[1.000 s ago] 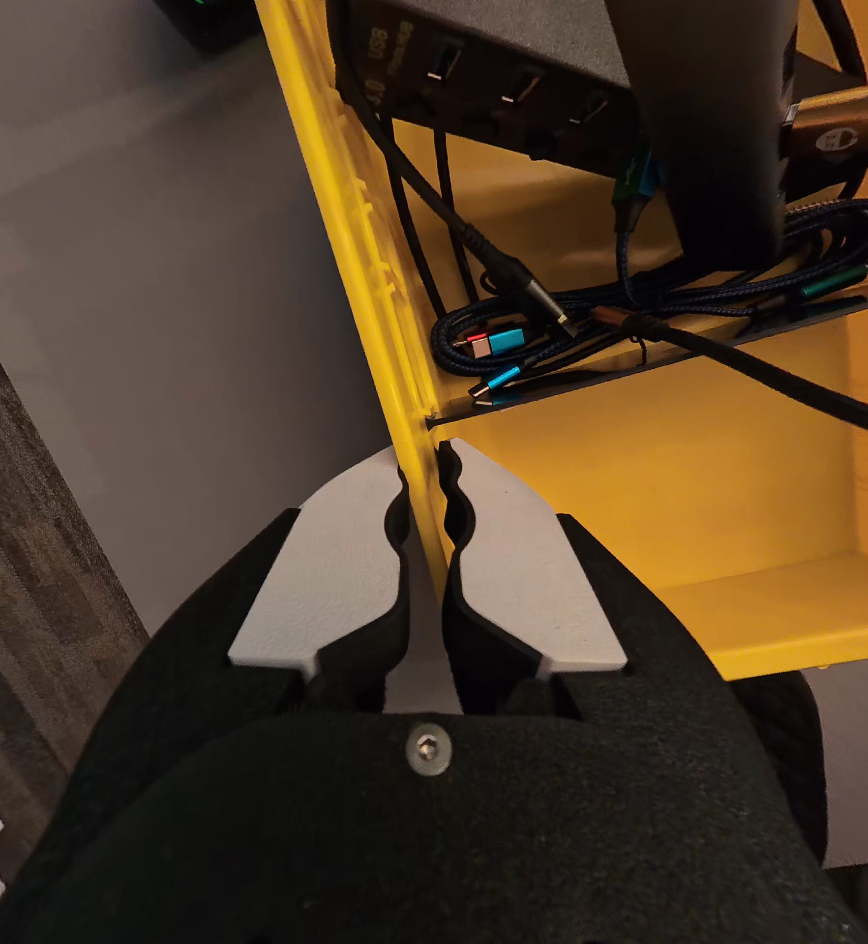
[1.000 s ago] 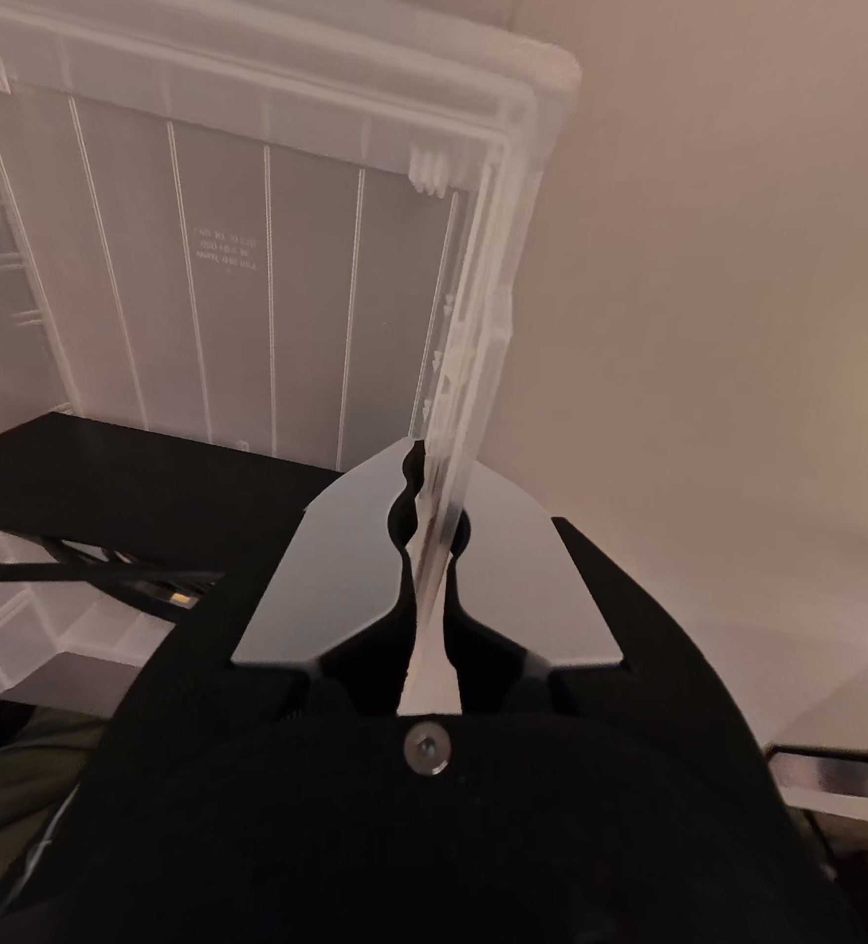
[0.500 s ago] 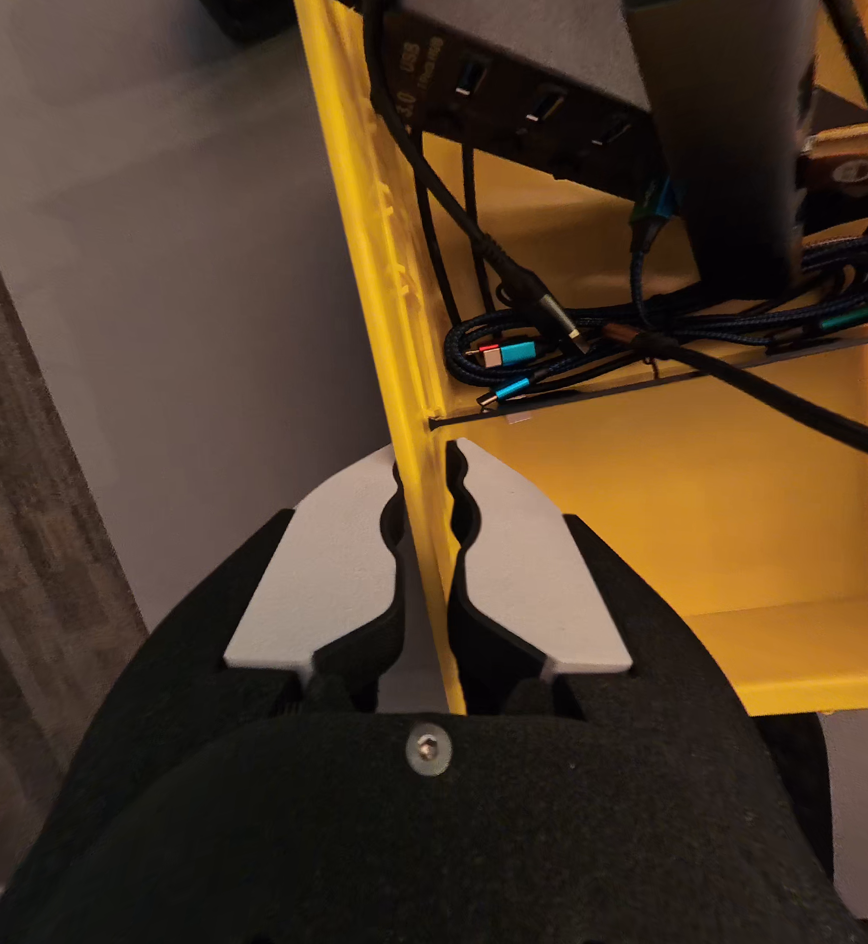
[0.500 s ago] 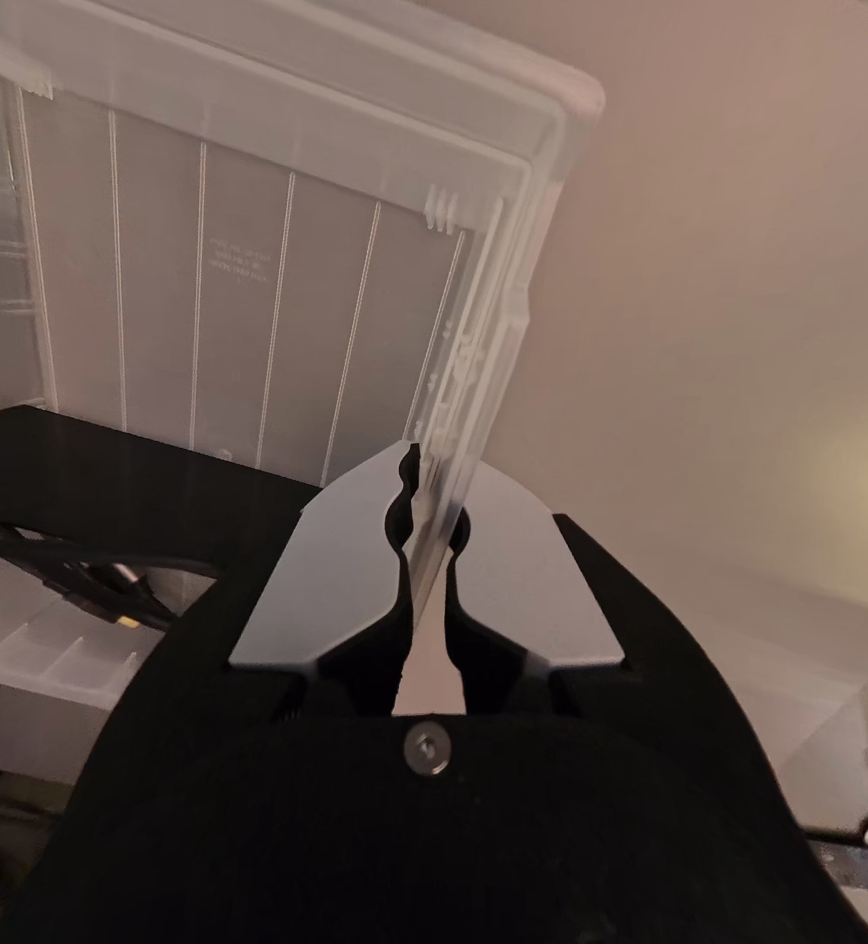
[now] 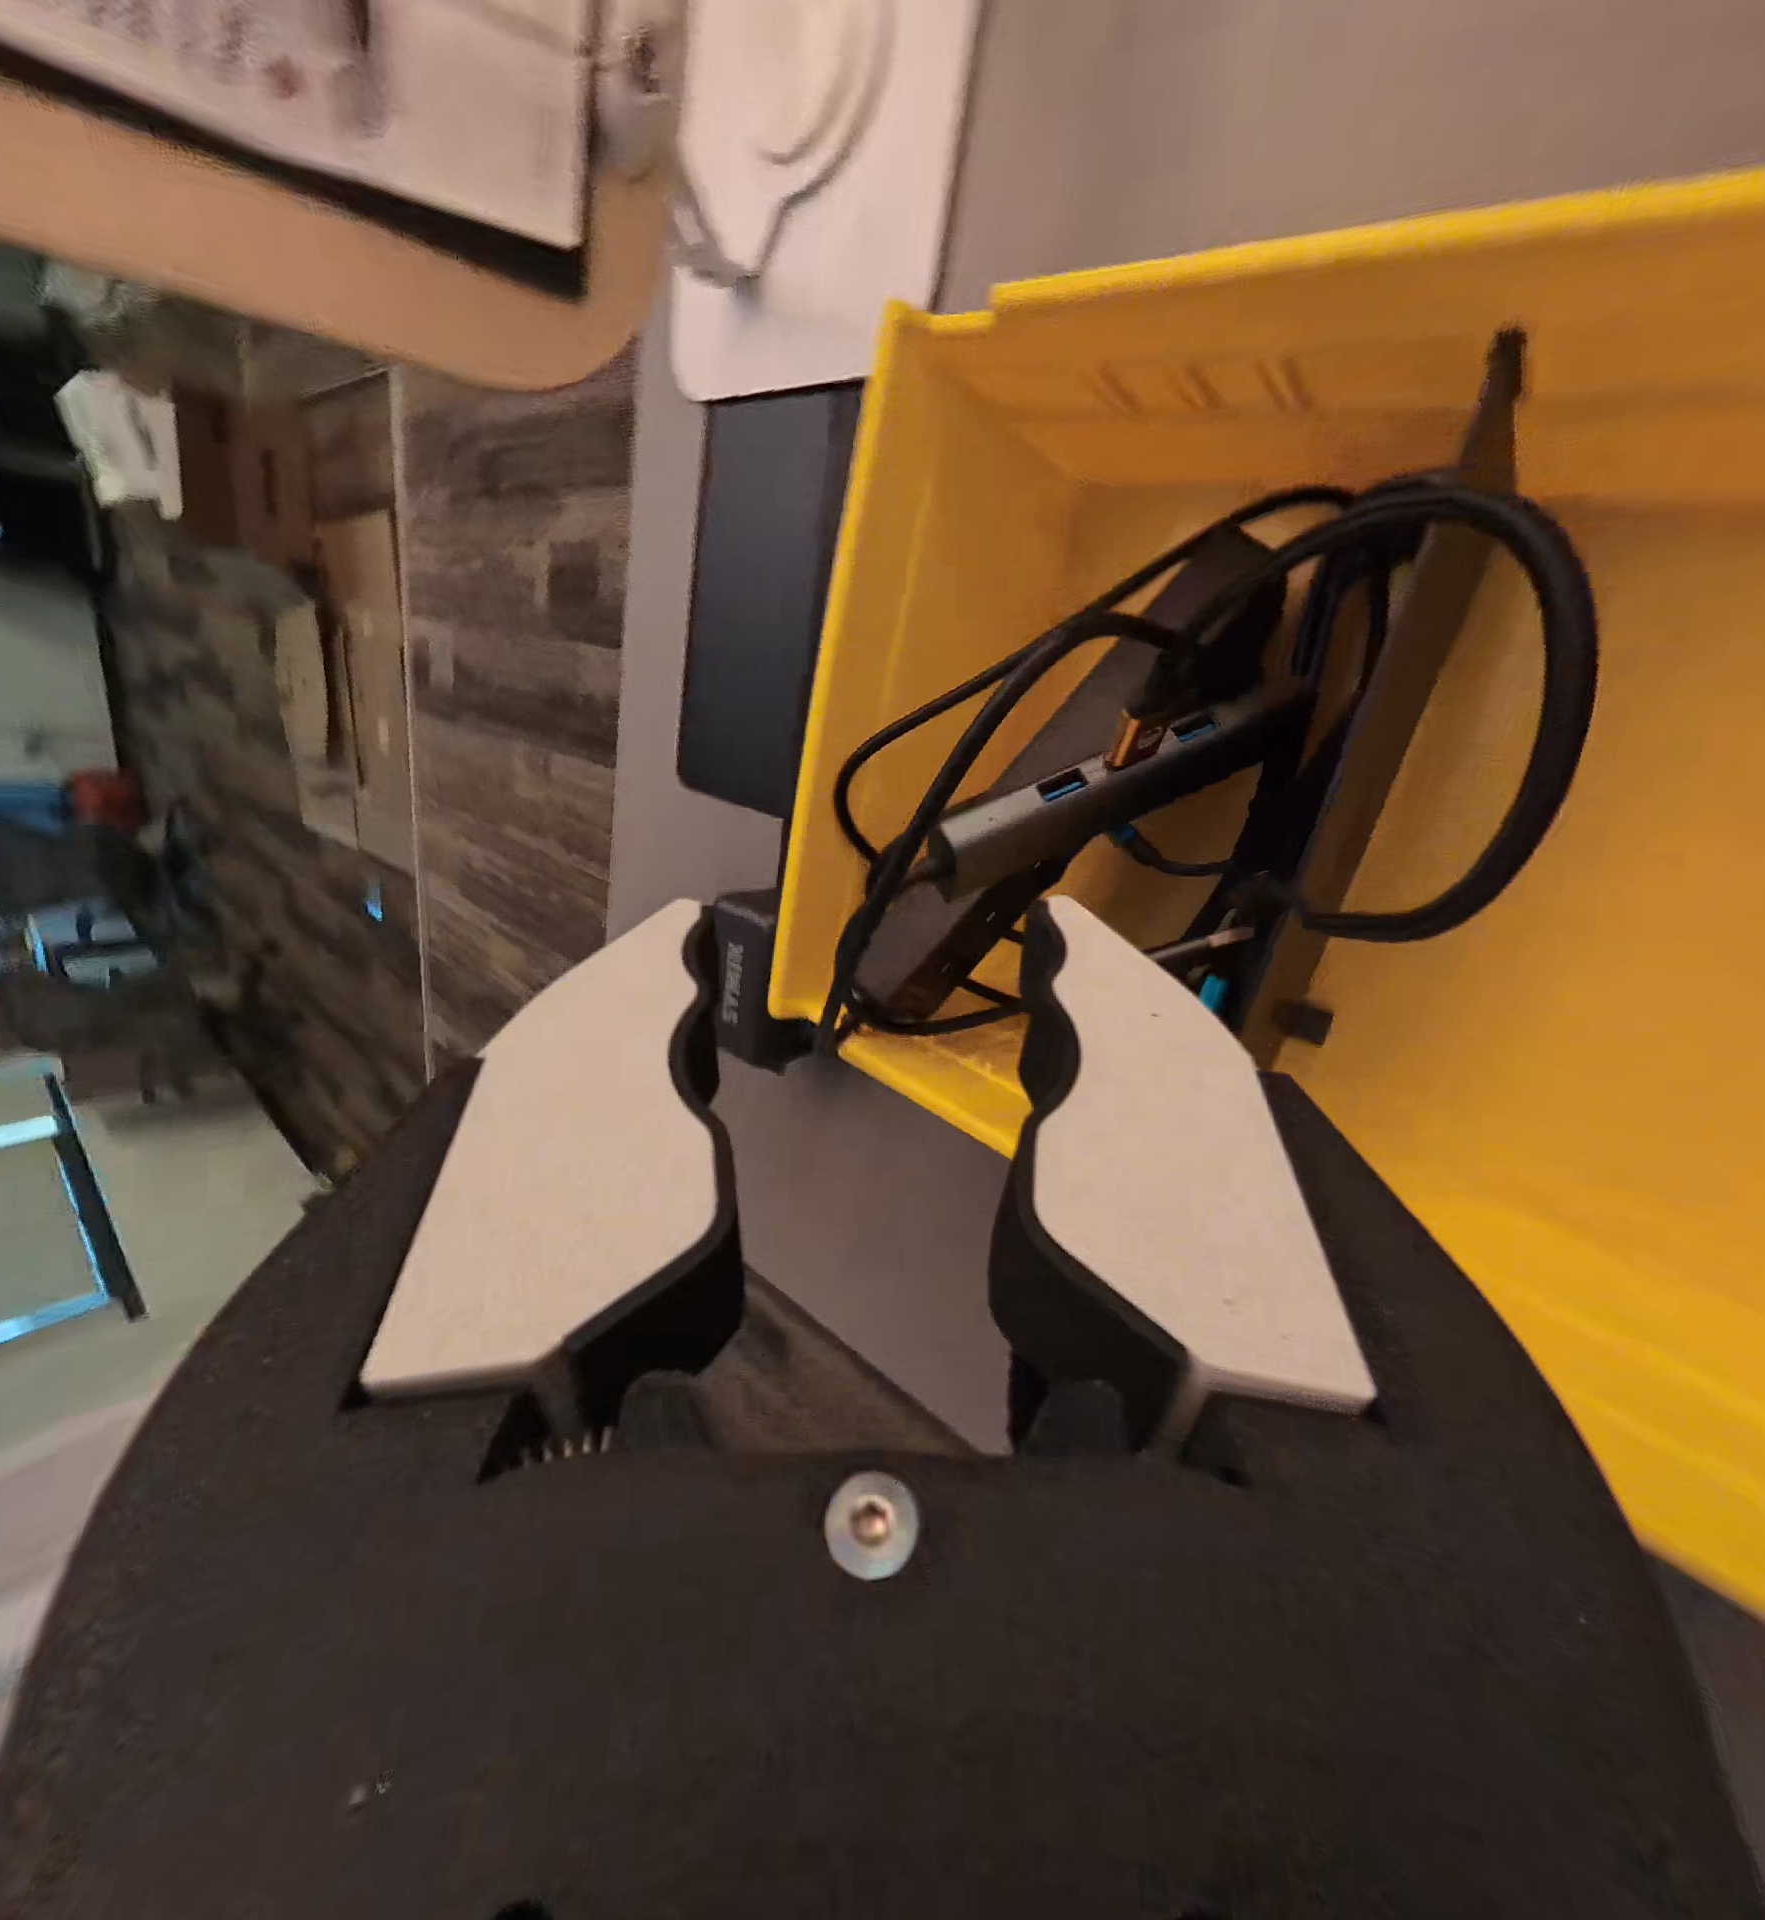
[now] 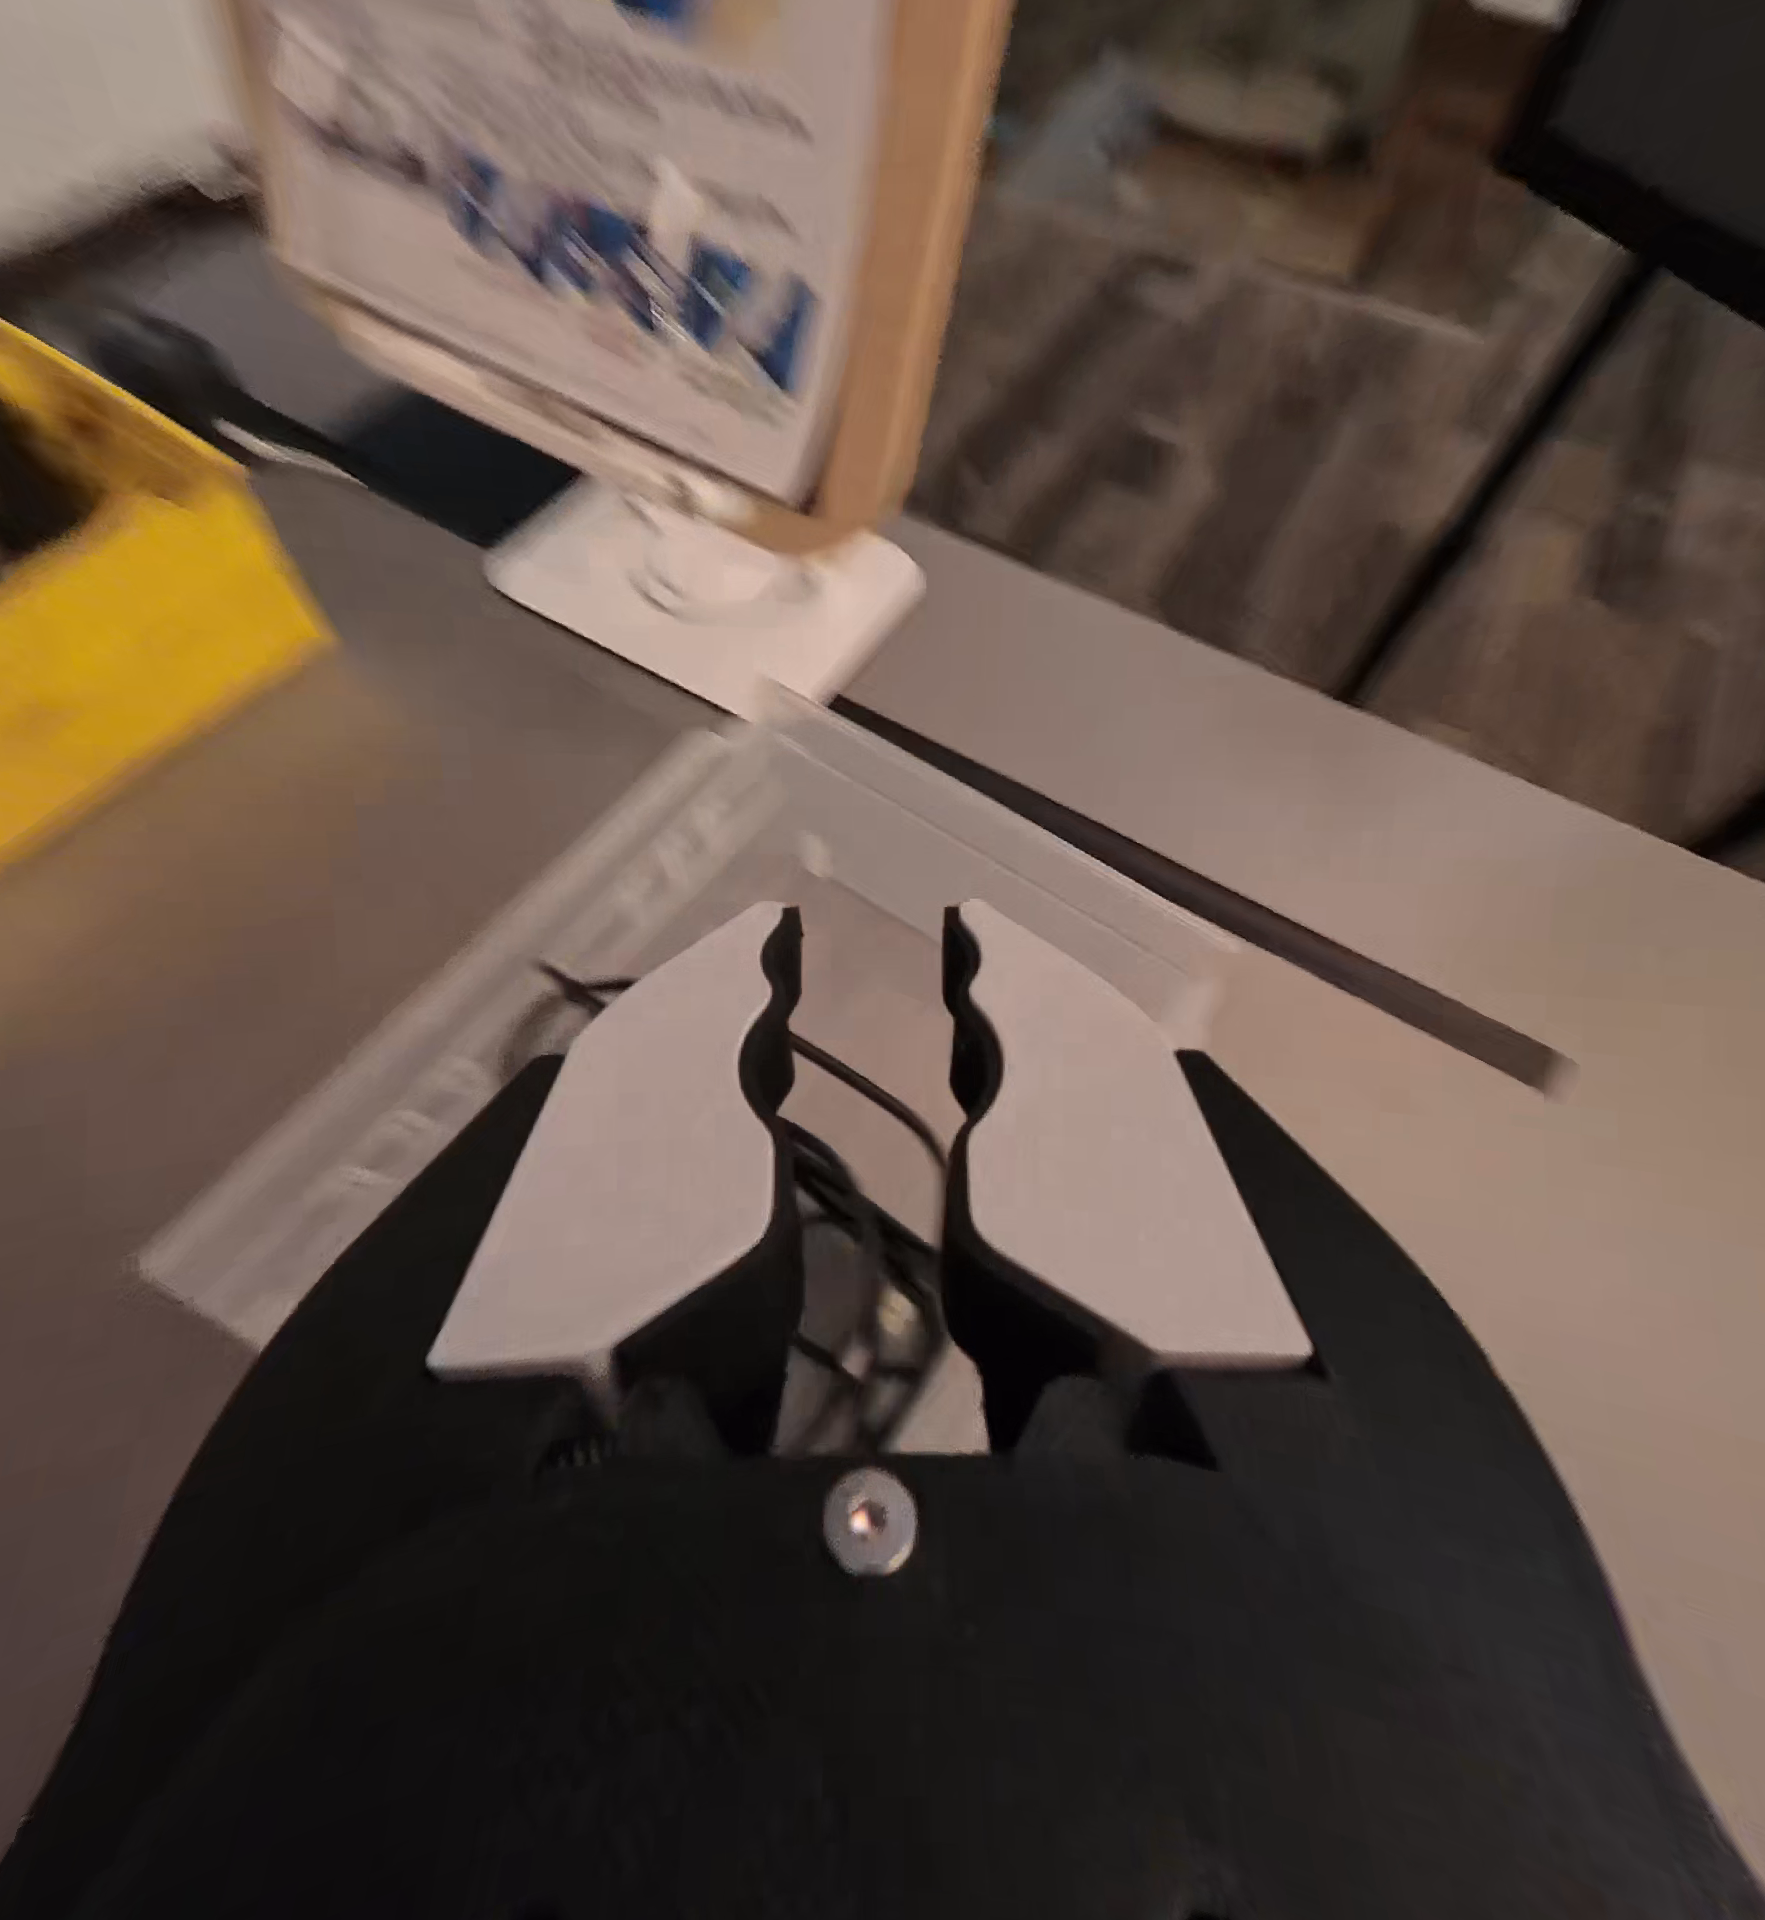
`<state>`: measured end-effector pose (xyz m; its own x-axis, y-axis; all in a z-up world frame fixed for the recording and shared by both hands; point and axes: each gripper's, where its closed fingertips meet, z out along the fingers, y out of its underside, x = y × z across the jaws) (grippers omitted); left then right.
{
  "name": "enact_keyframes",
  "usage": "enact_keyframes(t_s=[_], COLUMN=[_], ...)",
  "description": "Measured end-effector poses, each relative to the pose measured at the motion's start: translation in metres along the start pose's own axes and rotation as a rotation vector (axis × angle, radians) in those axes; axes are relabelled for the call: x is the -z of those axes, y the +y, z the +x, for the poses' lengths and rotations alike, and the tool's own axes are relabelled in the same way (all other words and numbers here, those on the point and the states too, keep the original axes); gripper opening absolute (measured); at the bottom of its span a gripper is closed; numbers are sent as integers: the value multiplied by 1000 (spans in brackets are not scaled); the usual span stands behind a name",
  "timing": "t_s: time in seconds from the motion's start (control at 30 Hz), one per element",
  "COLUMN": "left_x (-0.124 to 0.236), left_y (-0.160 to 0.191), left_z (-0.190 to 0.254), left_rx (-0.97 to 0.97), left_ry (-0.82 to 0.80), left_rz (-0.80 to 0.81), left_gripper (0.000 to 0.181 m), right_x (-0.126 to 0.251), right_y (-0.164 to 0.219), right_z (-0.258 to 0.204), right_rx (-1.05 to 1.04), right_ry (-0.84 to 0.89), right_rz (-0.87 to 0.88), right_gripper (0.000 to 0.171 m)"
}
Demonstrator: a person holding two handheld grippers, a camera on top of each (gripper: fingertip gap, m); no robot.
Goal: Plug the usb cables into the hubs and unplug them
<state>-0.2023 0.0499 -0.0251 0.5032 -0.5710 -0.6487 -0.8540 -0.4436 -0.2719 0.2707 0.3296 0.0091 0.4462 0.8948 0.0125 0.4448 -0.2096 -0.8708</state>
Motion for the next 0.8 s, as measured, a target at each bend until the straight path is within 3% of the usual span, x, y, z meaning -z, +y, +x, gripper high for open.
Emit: enact_keyframes(t_s=[0.13,0.2,0.23,0.4,0.53,0.8], left_x=[-28,-38,-41,-59,-71,-77], left_y=[-2,1,0,10,19,17], left_z=[10,11,13,24,33,42], left_rx=[-118,-159,-166,-177,-222,-230], left_ry=[218,282,317,442,455,485], left_rz=[-62,-62,-32,42,79,143], left_gripper=[57,45,38,41,34,29], right_x=[25,38,37,21,21,-14], right_y=[-41,-58,-59,-37,-44,-24], right_z=[-62,-67,-62,-63,-75,-91], right_rx=[-139,-192,-212,-100,-120,-30], right_ry=[-469,-582,-576,-515,-582,-517], right_rz=[321,460,463,380,390,212], right_gripper=[21,9,10,11,12,10])
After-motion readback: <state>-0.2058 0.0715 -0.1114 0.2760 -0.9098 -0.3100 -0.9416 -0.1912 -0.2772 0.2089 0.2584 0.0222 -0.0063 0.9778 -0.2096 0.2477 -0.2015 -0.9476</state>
